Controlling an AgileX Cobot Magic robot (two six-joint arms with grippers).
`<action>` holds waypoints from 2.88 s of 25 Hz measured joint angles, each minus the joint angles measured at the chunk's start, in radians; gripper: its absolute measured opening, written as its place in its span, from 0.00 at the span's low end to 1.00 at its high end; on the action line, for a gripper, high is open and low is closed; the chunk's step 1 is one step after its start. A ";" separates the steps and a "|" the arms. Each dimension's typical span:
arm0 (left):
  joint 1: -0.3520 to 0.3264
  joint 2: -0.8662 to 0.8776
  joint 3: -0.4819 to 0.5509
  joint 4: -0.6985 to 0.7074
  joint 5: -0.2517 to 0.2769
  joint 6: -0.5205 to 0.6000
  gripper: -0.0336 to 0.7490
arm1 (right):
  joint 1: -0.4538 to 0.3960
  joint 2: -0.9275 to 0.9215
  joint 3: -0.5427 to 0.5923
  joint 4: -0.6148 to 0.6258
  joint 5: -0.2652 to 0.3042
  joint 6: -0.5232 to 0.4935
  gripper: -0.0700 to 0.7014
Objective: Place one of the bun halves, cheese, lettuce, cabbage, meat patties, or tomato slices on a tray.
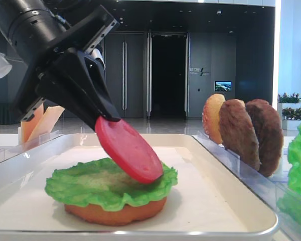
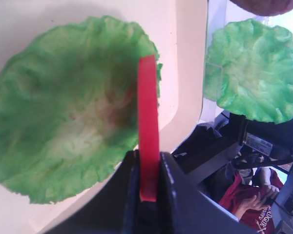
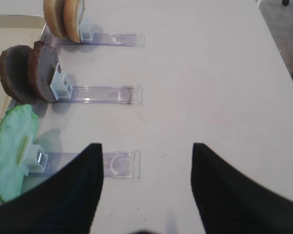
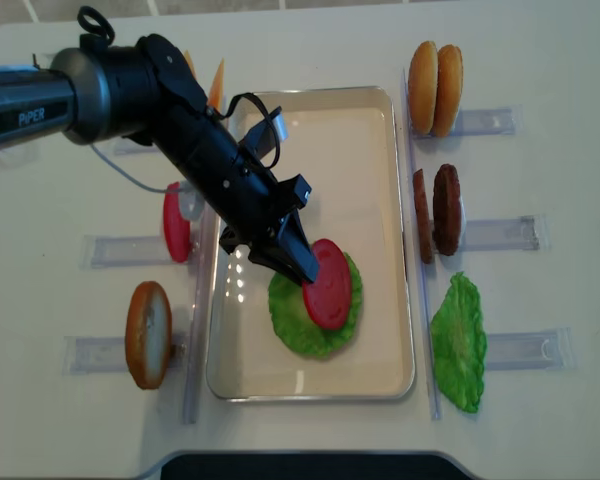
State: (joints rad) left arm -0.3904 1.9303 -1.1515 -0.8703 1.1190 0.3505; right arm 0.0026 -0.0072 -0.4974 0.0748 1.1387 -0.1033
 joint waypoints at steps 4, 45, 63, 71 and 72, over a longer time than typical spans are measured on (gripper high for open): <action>0.000 0.001 0.000 0.000 -0.002 -0.008 0.12 | 0.000 0.000 0.000 0.000 0.000 0.000 0.63; 0.027 -0.320 -0.136 0.791 0.097 -0.430 0.90 | 0.000 0.000 0.000 0.000 0.000 0.000 0.63; 0.511 -0.320 -0.143 0.846 0.099 -0.257 0.85 | 0.000 0.000 0.000 0.000 0.000 0.000 0.63; 0.515 -0.423 -0.095 0.835 0.099 -0.249 0.85 | 0.000 0.000 0.000 0.000 0.000 0.000 0.63; 0.515 -0.467 -0.076 0.833 0.099 -0.246 0.85 | 0.000 0.000 0.000 0.000 0.000 0.000 0.63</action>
State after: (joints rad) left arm 0.1247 1.4628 -1.2276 -0.0368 1.2182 0.1049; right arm 0.0026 -0.0072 -0.4974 0.0748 1.1387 -0.1033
